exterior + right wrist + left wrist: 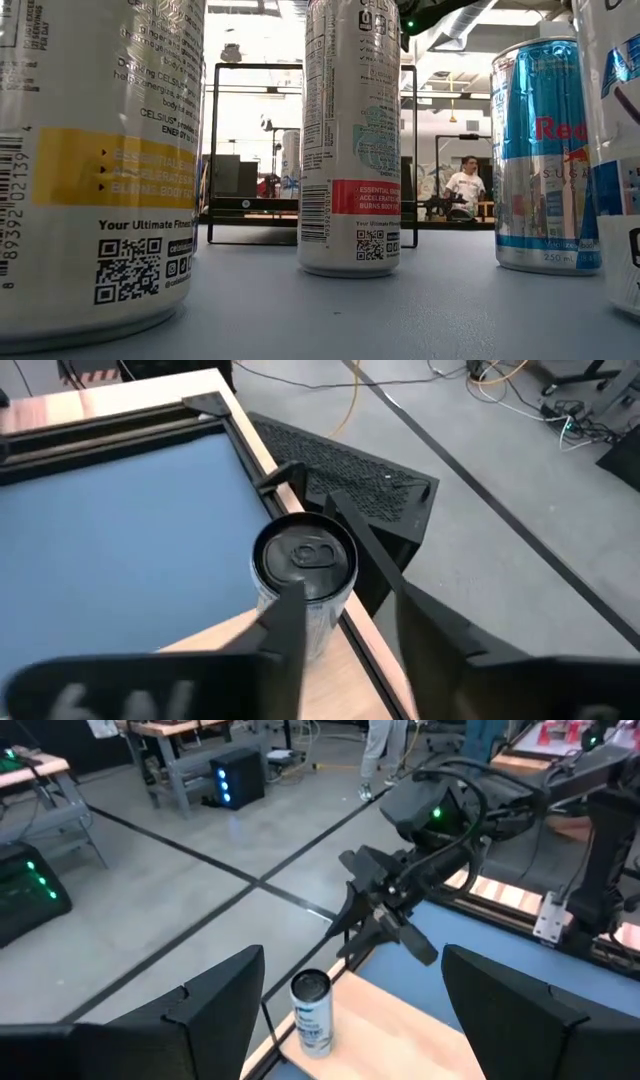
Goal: Place canned beverage on shelf
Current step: Put the top white-blue soda can on the shelf
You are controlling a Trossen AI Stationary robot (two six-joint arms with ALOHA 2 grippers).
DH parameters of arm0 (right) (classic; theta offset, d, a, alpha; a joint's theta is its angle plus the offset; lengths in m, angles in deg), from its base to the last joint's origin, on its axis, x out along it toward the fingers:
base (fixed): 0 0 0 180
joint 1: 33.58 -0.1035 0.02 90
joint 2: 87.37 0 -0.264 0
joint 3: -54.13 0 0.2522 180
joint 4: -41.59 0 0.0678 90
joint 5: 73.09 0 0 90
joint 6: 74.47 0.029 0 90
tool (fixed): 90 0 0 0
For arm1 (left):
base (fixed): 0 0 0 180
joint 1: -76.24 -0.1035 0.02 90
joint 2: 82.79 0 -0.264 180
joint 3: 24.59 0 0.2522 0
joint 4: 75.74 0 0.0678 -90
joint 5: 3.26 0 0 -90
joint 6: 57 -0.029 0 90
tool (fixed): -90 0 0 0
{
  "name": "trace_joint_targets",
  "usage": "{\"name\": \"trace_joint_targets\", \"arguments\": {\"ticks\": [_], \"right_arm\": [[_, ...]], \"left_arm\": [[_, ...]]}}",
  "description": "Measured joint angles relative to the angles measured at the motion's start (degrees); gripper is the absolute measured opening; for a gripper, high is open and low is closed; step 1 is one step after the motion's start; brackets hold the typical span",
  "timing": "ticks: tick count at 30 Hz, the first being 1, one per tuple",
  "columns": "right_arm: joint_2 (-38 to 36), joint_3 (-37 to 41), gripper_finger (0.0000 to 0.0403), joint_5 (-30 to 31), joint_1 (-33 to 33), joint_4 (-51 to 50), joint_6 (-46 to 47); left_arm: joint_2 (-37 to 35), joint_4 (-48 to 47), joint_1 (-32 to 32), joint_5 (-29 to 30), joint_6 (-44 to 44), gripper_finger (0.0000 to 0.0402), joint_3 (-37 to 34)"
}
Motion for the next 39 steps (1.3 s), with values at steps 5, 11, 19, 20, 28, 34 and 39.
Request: {"name": "trace_joint_targets", "arguments": {"ticks": [5,11,19,20,28,34,39], "right_arm": [[0.0,0.0,0.0045,0.0,0.0,-0.3,0.0],[1.8,0.0,0.0009,-0.6,0.0,-0.9,1.1],[-1.6,-0.8,0.0003,-0.7,-2.1,-7.2,1.6],[-3.5,-1.6,0.0002,-0.7,-2.2,-9.8,1.3],[-17.8,-6.3,0.0035,-0.6,-7.7,-34.7,2.0],[-26.2,-6.4,0.0127,0.6,-15.8,-49.8,12.3],[-30.9,-6.3,0.0213,10.6,-25.6,-53.6,23.9]], "left_arm": [[0.1,-0.7,0.0,0.0,0.3,0.0291,0.0],[0.1,-0.8,0.0,0.0,1.2,0.0291,0.0],[0.7,-0.6,0.0,-4.3,-0.4,0.0291,0.0],[1.1,-0.6,0.0,-6.5,-0.8,0.0291,0.0],[9.1,3.4,0.4,-19.2,1.2,0.0291,0.0],[17.9,7.0,3.0,-30.5,-1.0,0.0291,0.0],[25.6,11.1,7.4,-36.5,-3.3,0.0291,0.0]]}}
